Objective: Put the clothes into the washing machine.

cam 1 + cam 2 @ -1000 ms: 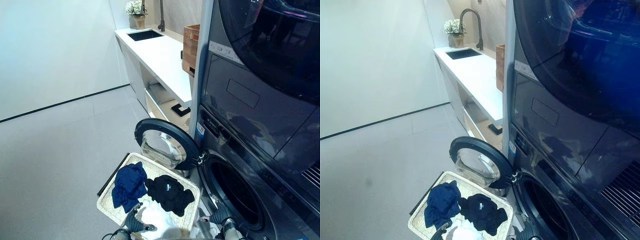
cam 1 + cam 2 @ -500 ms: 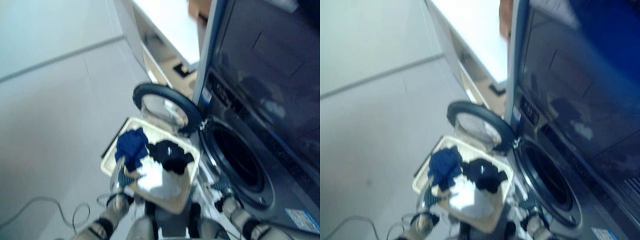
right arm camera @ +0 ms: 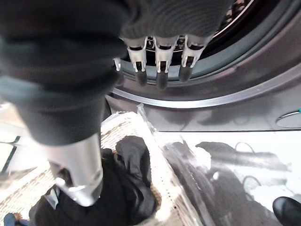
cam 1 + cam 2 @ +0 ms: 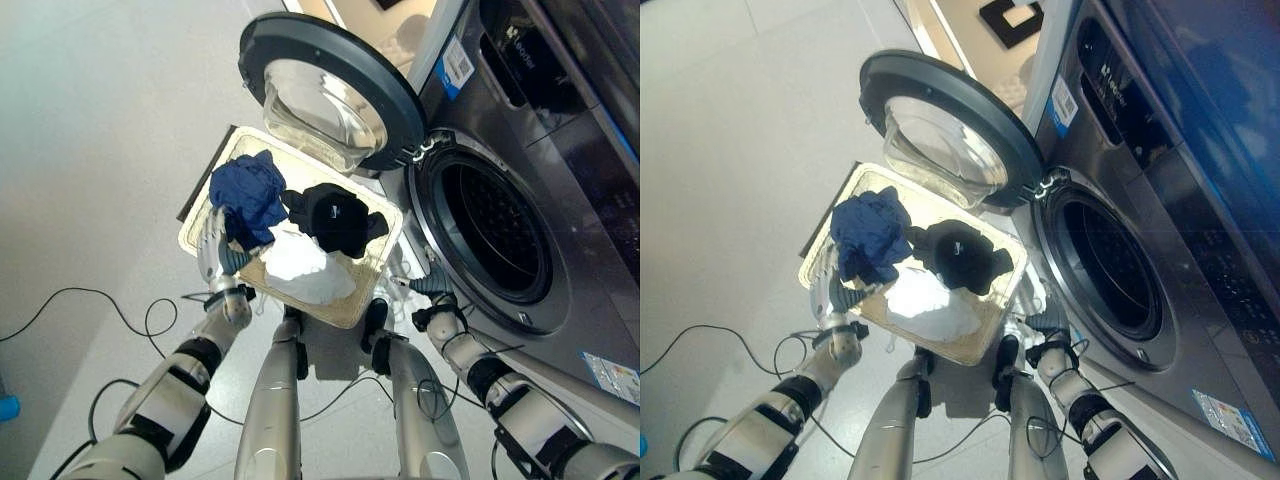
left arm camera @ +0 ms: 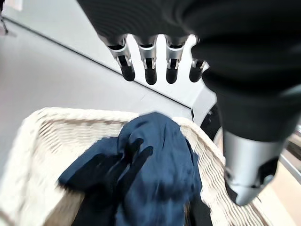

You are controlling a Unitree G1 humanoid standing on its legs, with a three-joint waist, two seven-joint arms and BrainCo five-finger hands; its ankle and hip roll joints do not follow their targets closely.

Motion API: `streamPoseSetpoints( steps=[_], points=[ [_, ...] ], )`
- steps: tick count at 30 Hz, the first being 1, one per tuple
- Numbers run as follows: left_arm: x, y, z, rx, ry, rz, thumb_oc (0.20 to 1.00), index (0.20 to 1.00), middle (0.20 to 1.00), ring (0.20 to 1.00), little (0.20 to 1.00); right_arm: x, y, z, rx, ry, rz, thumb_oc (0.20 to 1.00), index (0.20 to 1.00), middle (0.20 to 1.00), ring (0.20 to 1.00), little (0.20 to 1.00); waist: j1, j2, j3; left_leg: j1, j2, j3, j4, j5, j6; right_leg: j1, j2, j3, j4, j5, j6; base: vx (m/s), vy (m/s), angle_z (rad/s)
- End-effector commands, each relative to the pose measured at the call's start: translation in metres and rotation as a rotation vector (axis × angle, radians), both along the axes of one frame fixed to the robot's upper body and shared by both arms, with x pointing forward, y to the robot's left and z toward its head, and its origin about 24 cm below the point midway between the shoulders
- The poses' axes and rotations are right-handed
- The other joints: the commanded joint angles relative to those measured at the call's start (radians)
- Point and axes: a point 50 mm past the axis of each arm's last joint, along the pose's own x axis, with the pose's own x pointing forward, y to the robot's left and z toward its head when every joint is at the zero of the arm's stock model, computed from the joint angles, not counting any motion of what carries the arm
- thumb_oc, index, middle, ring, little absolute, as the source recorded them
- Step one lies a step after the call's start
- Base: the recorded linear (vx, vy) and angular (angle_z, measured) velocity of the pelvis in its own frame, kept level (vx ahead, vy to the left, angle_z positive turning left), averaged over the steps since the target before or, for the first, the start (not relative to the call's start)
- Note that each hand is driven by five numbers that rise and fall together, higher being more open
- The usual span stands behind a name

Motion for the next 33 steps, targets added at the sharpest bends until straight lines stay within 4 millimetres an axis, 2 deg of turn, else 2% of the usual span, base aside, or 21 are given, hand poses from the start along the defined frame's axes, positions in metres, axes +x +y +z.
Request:
streamPoseSetpoints(
  steps=[1,2,4,5,7,13,20,28,33],
  points=[
    [0.006,0.020,0.034,0.037,-0.130,0.103,1.000,1.000,1.000,1.000,1.000,0.005,0.004,0.018,0.036,-0.079,0.009,1.000,1.000,1.000,1.000,1.000,-0.006,-0.031,-0.021,-0.063,-0.047,0.044,0.021,-0.015,0.002,-0.043,0.024,0.007,-0.051,0.080,0.073,-0.02,0.046,-0.03],
    [0.008,0.022,0.040,0.048,-0.142,0.111,1.000,1.000,1.000,1.000,1.000,0.007,0.005,0.021,0.034,-0.086,0.013,1.000,1.000,1.000,1.000,1.000,-0.007,-0.033,-0.021,-0.076,-0.048,0.042,0.024,-0.013,0.001,-0.056,0.026,0.008,-0.048,0.081,0.072,-0.01,0.054,-0.03],
    [0.015,0.029,0.065,0.090,-0.186,0.143,1.000,1.000,1.000,1.000,1.000,0.013,0.002,0.033,0.017,-0.115,0.028,1.000,1.000,1.000,1.000,1.000,-0.012,-0.034,-0.021,-0.126,-0.041,0.042,0.033,-0.006,-0.002,-0.108,0.026,0.008,-0.035,0.082,0.071,-0.01,0.080,-0.05],
    [0.015,0.029,0.065,0.091,-0.186,0.144,1.000,1.000,1.000,1.000,1.000,0.013,0.002,0.033,0.017,-0.115,0.029,1.000,1.000,1.000,1.000,1.000,-0.013,-0.035,-0.021,-0.127,-0.042,0.043,0.036,-0.010,-0.002,-0.110,0.025,0.010,-0.030,0.078,0.072,-0.01,0.078,-0.04],
    [0.019,0.035,0.081,0.112,-0.187,0.169,1.000,1.000,1.000,1.000,1.000,0.018,0.000,0.043,0.004,-0.140,0.036,1.000,1.000,1.000,1.000,1.000,-0.017,-0.035,-0.021,-0.164,-0.040,0.039,0.044,-0.006,-0.005,-0.147,0.027,0.014,-0.022,0.079,0.072,-0.01,0.076,-0.03],
    [0.027,0.043,0.107,0.160,-0.148,0.221,1.000,1.000,1.000,1.000,1.000,0.025,-0.004,0.059,0.012,-0.174,0.033,1.000,1.000,1.000,1.000,1.000,-0.029,-0.039,-0.021,-0.228,-0.040,0.032,0.050,0.000,-0.010,-0.209,0.035,0.025,-0.025,0.089,0.075,0.00,0.080,-0.05],
    [0.035,0.043,0.119,0.194,-0.054,0.194,1.000,1.000,1.000,1.000,1.000,0.028,-0.008,0.067,0.018,-0.194,0.027,1.000,1.000,1.000,1.000,1.000,-0.043,-0.045,-0.021,-0.277,-0.048,0.023,0.045,0.004,-0.011,-0.260,0.047,0.044,-0.049,0.109,0.082,0.01,0.048,-0.02],
    [0.039,0.038,0.118,0.201,0.002,0.158,1.000,1.000,1.000,1.000,1.000,0.032,-0.007,0.078,0.026,-0.221,0.028,1.000,1.000,1.000,1.000,1.000,-0.050,-0.053,-0.021,-0.306,-0.051,0.017,0.039,0.006,-0.014,-0.287,0.054,0.050,-0.067,0.124,0.090,0.00,0.019,-0.01],
    [0.044,0.037,0.115,0.176,0.106,0.125,1.000,1.000,1.000,1.000,1.000,0.036,-0.008,0.087,0.032,-0.244,0.027,1.000,1.000,1.000,1.000,1.000,-0.055,-0.057,-0.021,-0.323,-0.052,0.016,0.030,0.013,-0.015,-0.305,0.058,0.054,-0.082,0.138,0.096,0.00,0.014,-0.01]
  ],
)
